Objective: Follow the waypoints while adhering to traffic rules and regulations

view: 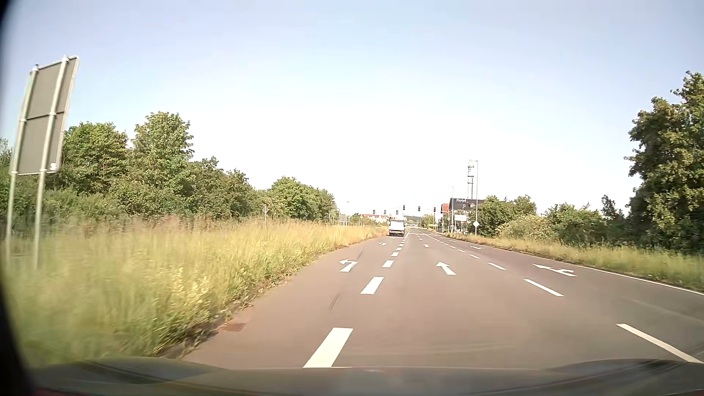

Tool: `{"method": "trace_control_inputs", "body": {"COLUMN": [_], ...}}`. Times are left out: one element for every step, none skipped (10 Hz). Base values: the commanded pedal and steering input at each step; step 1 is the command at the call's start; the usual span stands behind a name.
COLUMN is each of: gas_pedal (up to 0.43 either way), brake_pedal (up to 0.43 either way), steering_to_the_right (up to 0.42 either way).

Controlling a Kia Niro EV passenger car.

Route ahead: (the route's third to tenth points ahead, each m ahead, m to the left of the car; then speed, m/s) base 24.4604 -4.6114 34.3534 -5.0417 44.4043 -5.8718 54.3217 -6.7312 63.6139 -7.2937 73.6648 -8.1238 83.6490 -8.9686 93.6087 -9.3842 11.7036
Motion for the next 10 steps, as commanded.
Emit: {"method": "trace_control_inputs", "body": {"gas_pedal": [0.000,0.000,0.000,0.000,0.000,0.000,0.000,0.000,0.000,0.000], "brake_pedal": [0.030,0.030,0.030,0.030,0.024,0.030,0.030,0.030,0.030,0.030], "steering_to_the_right": [-0.018,-0.014,-0.009,-0.008,-0.006,-0.003,0.003,0.010,0.019,0.021]}}
